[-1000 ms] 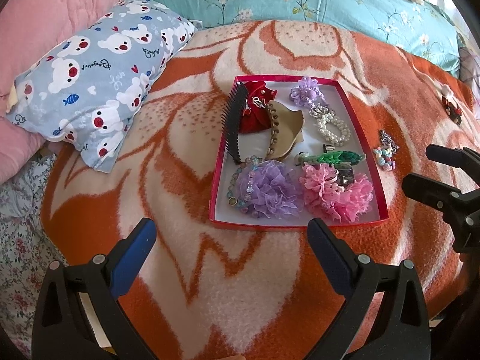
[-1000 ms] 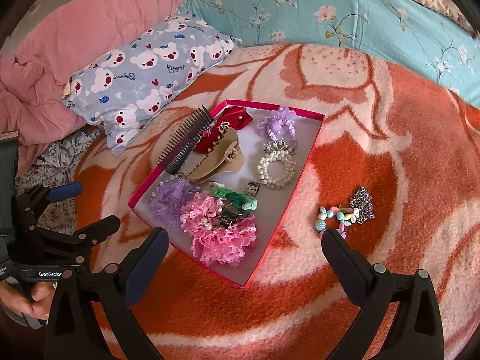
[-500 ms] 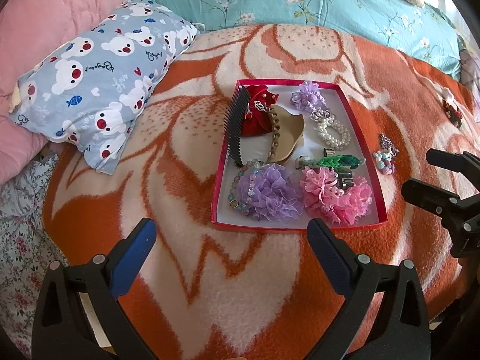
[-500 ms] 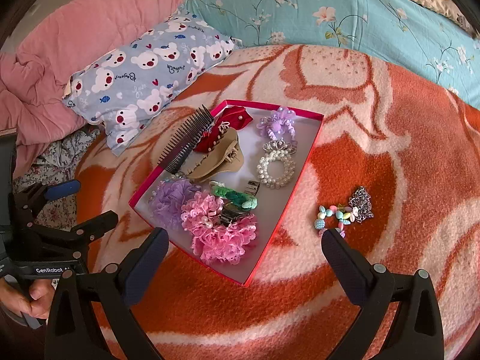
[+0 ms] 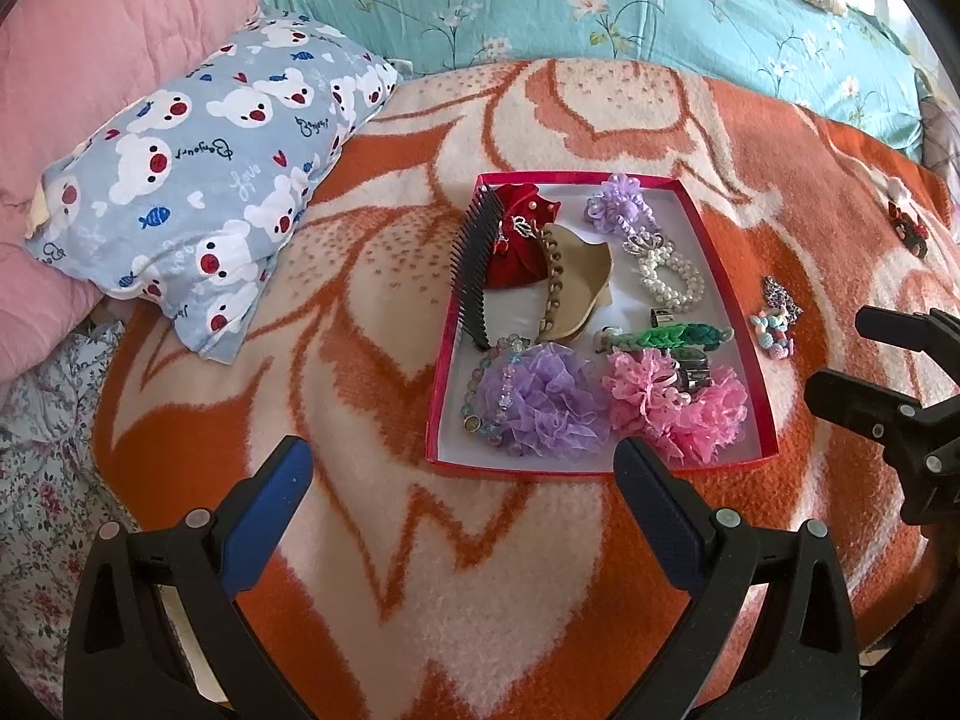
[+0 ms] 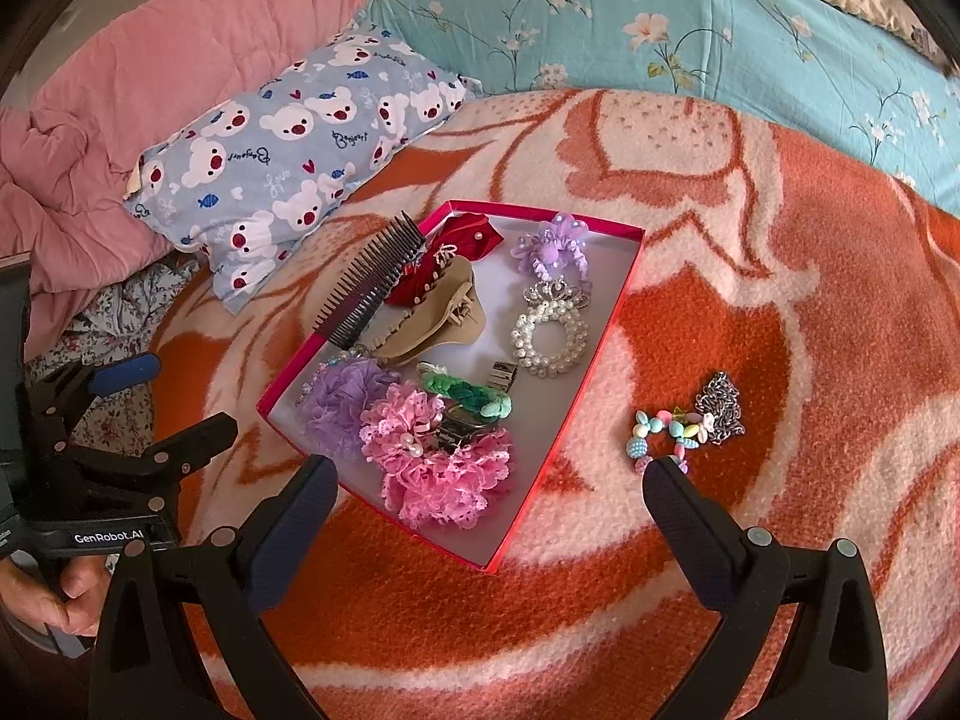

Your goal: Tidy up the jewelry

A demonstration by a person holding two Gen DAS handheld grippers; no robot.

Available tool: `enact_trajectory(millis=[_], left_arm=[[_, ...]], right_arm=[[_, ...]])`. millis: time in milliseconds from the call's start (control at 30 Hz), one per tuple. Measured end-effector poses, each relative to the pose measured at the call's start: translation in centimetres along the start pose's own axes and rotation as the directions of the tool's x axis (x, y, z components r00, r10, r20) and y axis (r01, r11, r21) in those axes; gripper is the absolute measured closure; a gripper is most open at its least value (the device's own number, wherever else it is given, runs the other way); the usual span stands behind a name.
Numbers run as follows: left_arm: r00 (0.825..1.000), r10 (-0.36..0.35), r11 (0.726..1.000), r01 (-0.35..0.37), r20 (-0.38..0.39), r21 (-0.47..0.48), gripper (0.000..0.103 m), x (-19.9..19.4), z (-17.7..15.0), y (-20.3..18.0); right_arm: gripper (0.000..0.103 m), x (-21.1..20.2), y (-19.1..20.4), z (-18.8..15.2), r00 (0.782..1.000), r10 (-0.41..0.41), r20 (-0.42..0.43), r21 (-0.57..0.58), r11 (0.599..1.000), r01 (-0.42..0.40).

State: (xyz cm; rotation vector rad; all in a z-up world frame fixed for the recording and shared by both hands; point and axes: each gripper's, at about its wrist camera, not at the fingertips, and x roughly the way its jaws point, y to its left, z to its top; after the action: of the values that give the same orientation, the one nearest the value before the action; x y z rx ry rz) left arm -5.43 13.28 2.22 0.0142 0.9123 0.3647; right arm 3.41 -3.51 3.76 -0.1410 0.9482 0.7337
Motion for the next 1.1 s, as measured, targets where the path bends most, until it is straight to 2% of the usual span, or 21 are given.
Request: enact_trajectory(millis=[1100], left_arm=[[1.000,0.000,1.000,0.000,0.002,0.000,0.002,-0.30,0.11,-0.07]], right_arm=[[0.001,-0.54,0.01,0.10,1.000,0.001,0.008,0.000,1.000,-0.001]])
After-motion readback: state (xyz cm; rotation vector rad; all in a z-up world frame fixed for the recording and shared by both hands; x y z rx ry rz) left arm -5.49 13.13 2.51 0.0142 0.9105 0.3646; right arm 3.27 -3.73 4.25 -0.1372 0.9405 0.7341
